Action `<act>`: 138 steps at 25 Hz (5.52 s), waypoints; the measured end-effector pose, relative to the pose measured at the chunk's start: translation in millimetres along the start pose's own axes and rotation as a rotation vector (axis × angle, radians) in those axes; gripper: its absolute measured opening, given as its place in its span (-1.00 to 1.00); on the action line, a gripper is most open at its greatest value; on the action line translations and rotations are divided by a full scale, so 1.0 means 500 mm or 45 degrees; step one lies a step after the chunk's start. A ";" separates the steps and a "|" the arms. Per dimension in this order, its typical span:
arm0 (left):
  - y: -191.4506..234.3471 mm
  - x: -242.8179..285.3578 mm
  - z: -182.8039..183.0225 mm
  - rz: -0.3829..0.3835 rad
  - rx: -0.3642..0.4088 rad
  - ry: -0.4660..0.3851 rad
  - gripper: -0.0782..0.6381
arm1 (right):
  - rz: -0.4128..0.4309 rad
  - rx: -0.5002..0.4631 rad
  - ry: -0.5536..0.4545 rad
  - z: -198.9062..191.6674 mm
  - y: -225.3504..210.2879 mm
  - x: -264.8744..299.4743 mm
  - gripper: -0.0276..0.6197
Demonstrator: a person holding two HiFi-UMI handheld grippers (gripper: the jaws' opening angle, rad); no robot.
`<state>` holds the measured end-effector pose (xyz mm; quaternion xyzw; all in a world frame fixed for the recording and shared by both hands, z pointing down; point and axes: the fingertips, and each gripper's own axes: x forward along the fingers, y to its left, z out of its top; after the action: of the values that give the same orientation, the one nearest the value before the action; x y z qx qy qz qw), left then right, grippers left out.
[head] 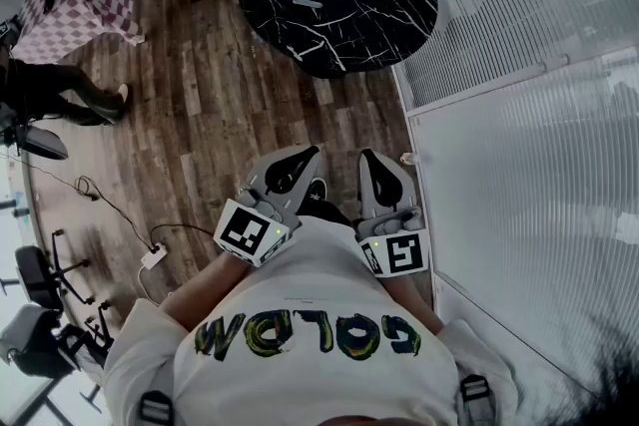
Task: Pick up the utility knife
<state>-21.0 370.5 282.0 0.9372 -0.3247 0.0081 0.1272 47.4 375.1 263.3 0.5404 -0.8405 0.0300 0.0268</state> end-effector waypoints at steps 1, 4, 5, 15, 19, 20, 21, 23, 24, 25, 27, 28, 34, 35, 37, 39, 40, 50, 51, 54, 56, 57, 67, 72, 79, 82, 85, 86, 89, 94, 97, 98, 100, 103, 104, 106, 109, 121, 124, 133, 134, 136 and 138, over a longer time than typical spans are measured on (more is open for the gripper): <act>-0.003 0.006 0.000 -0.001 0.001 0.000 -0.77 | -0.002 0.002 0.001 -0.001 -0.006 -0.001 -0.91; -0.010 0.023 0.002 -0.004 0.004 -0.001 -0.77 | -0.012 0.009 -0.001 -0.003 -0.023 -0.003 -0.91; -0.012 0.028 0.003 -0.004 0.005 0.001 -0.77 | -0.016 0.012 0.000 -0.003 -0.028 -0.003 -0.91; -0.049 0.103 -0.013 0.020 -0.001 0.040 -0.77 | -0.004 0.047 -0.019 -0.003 -0.108 -0.020 -0.91; -0.052 0.123 -0.021 0.041 0.000 0.028 -0.77 | 0.014 0.047 -0.021 -0.009 -0.131 -0.019 -0.91; -0.053 0.126 -0.023 0.046 -0.001 0.032 -0.77 | 0.019 0.047 -0.022 -0.009 -0.134 -0.020 -0.91; -0.053 0.130 -0.025 0.050 -0.004 0.034 -0.77 | 0.025 0.044 -0.023 -0.009 -0.136 -0.020 -0.91; -0.052 0.139 -0.024 0.054 -0.008 0.034 -0.77 | 0.038 0.041 -0.020 -0.010 -0.141 -0.016 -0.91; -0.051 0.144 -0.023 0.055 -0.007 0.035 -0.77 | 0.045 0.043 -0.016 -0.013 -0.144 -0.010 -0.91; -0.048 0.149 -0.024 0.055 -0.005 0.035 -0.77 | 0.051 0.047 -0.011 -0.016 -0.147 -0.004 -0.91; -0.040 0.159 -0.024 0.057 -0.004 0.035 -0.77 | 0.059 0.053 -0.002 -0.023 -0.153 0.009 -0.91; -0.033 0.162 -0.024 0.060 -0.006 0.034 -0.77 | 0.062 0.053 0.001 -0.024 -0.155 0.016 -0.91; 0.031 0.193 -0.018 0.065 -0.026 0.024 -0.77 | 0.066 0.033 -0.032 -0.014 -0.172 0.080 -0.91; 0.046 0.201 -0.014 0.065 -0.025 0.021 -0.77 | 0.066 0.030 -0.033 -0.013 -0.177 0.097 -0.91; 0.076 0.218 -0.005 0.063 -0.025 0.017 -0.77 | 0.065 0.024 -0.029 -0.011 -0.187 0.132 -0.91; 0.110 0.237 0.004 0.059 -0.026 0.021 -0.77 | 0.064 0.021 -0.022 -0.008 -0.197 0.171 -0.91; 0.128 0.246 0.010 0.058 -0.026 0.022 -0.77 | 0.064 0.023 -0.018 -0.007 -0.202 0.193 -0.91; 0.341 0.314 0.089 0.048 0.024 0.014 -0.77 | 0.086 0.012 -0.022 0.027 -0.207 0.429 -0.91; 0.363 0.320 0.098 0.044 0.028 0.012 -0.77 | 0.088 0.012 -0.020 0.030 -0.206 0.453 -0.91; 0.427 0.336 0.120 0.041 0.023 0.005 -0.77 | 0.090 0.012 -0.008 0.034 -0.204 0.519 -0.91; 0.463 0.347 0.126 0.042 0.008 -0.001 -0.77 | 0.090 0.012 0.006 0.030 -0.205 0.557 -0.91; 0.479 0.353 0.128 0.039 0.004 -0.001 -0.77 | 0.090 0.011 0.012 0.029 -0.206 0.575 -0.91; 0.632 0.391 0.143 0.023 -0.006 0.009 -0.77 | 0.107 -0.009 0.046 0.027 -0.194 0.740 -0.91; 0.662 0.409 0.151 0.011 -0.005 0.007 -0.77 | 0.107 -0.015 0.052 0.027 -0.201 0.770 -0.91; 0.661 0.450 0.150 -0.009 -0.002 0.004 -0.77 | 0.090 -0.027 0.072 0.020 -0.242 0.776 -0.91; 0.656 0.468 0.149 -0.002 0.004 0.015 -0.77 | 0.109 -0.034 0.078 0.024 -0.257 0.776 -0.91; 0.652 0.476 0.151 0.013 -0.003 0.017 -0.77 | 0.130 -0.037 0.083 0.027 -0.267 0.774 -0.91; 0.653 0.480 0.149 0.013 -0.005 0.017 -0.77 | 0.135 -0.038 0.082 0.028 -0.271 0.775 -0.91; 0.654 0.497 0.141 -0.001 -0.004 0.024 -0.77 | 0.150 -0.052 0.080 0.025 -0.287 0.779 -0.91; 0.664 0.527 0.140 0.006 0.015 0.015 -0.77 | 0.125 -0.041 0.119 0.004 -0.333 0.795 -0.91; 0.678 0.537 0.117 0.019 -0.004 0.048 -0.74 | 0.111 -0.038 0.139 -0.013 -0.354 0.807 -0.91; 0.682 0.542 0.107 0.020 -0.002 0.064 -0.73 | 0.110 -0.039 0.143 -0.019 -0.360 0.812 -0.91; 0.692 0.555 0.088 0.019 0.018 0.091 -0.73 | 0.109 -0.036 0.156 -0.035 -0.370 0.822 -0.91; 0.704 0.572 0.057 0.010 0.057 0.135 -0.73 | 0.113 -0.023 0.189 -0.067 -0.383 0.832 -0.91; 0.708 0.579 0.044 -0.005 0.064 0.153 -0.73 | 0.115 -0.014 0.203 -0.083 -0.389 0.836 -0.91; 0.715 0.594 0.016 -0.050 0.101 0.193 -0.73 | 0.118 0.003 0.236 -0.121 -0.403 0.845 -0.91; 0.730 0.612 -0.029 -0.105 0.189 0.245 -0.73 | 0.122 -0.005 0.267 -0.173 -0.419 0.858 -0.91; 0.810 0.652 -0.218 -0.137 0.343 0.436 -0.67 | 0.131 0.022 0.333 -0.372 -0.423 0.902 -0.91; 0.824 0.662 -0.270 -0.150 0.419 0.510 -0.67 | 0.122 0.055 0.388 -0.429 -0.430 0.908 -0.91; 0.880 0.713 -0.420 -0.190 0.806 0.717 -0.58 | 0.109 0.098 0.432 -0.540 -0.448 0.915 -0.91; 0.888 0.716 -0.437 -0.194 0.852 0.747 -0.57 | 0.108 0.109 0.437 -0.551 -0.448 0.916 -0.91; 0.904 0.722 -0.471 -0.208 0.939 0.809 -0.54 | 0.111 0.124 0.444 -0.573 -0.448 0.918 -0.91; 0.920 0.727 -0.502 -0.222 1.024 0.866 -0.48 | 0.115 0.136 0.448 -0.591 -0.449 0.920 -0.91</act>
<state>1.8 -137.1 667.9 0.8800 -0.1572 0.4246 -0.1438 64.8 -111.6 598.2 0.4891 -0.8434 0.1698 0.1434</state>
